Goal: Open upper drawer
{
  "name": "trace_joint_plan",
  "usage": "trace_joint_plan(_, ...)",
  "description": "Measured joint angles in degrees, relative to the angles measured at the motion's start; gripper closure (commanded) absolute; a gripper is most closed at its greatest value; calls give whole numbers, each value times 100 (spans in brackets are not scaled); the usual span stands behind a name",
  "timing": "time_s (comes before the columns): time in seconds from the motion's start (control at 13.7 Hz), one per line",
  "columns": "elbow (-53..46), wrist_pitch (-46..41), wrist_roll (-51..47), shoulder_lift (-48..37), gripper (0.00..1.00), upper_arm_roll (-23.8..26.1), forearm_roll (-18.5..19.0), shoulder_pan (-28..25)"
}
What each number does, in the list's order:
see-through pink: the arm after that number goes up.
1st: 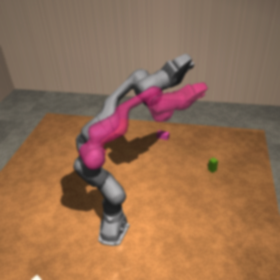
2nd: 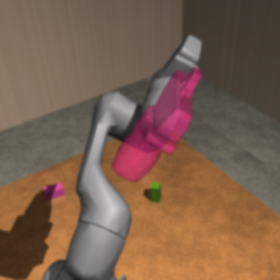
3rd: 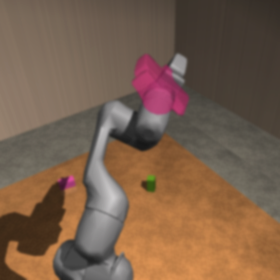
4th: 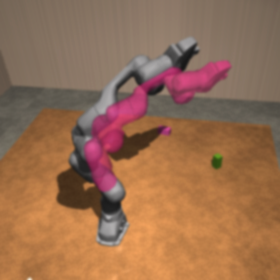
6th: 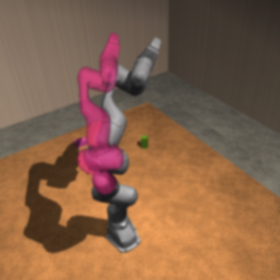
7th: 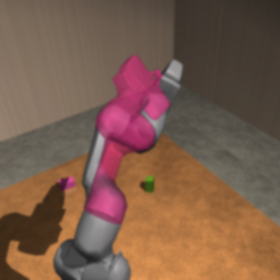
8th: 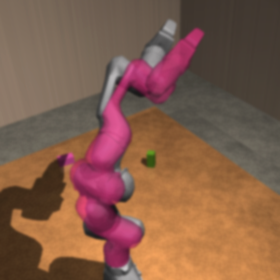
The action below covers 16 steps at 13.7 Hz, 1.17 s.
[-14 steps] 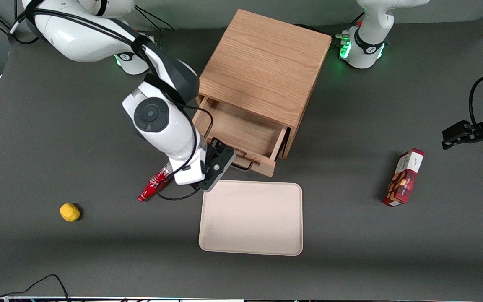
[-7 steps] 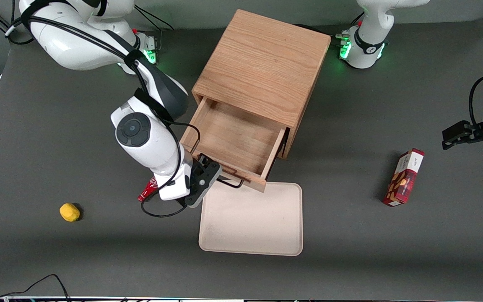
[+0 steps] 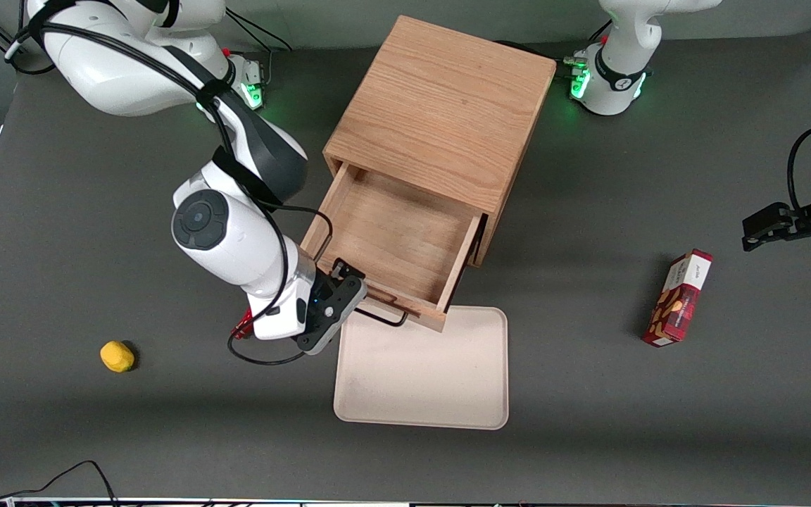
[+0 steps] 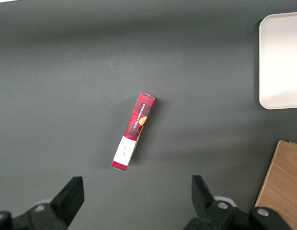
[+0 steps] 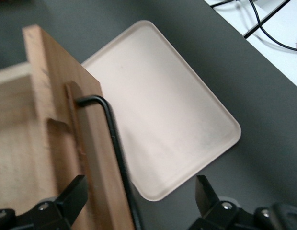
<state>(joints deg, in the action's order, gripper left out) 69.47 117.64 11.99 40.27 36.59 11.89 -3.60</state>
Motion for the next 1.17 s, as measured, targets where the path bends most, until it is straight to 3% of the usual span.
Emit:
trace_joint_plan(0.22,-99,-691,-681,-488,0,15,-475,47)
trace_joint_plan(0.36,-117,-1534,-806,-1076,0,-2,-476,314)
trace_joint_plan(0.51,-104,-2377,-609,-1676,0,-216,-158,637)
trace_joint_plan(0.73,-102,-2703,-317,-2284,0,-1213,384,758)
trace_joint_plan(0.95,-10,-2776,-105,-2534,0,-1789,395,869)
trace_joint_plan(1.02,145,-2778,-506,-2684,0,-1952,258,867)
trace_joint_plan(1.17,426,-2760,-1078,-2986,0,-2485,-459,867)
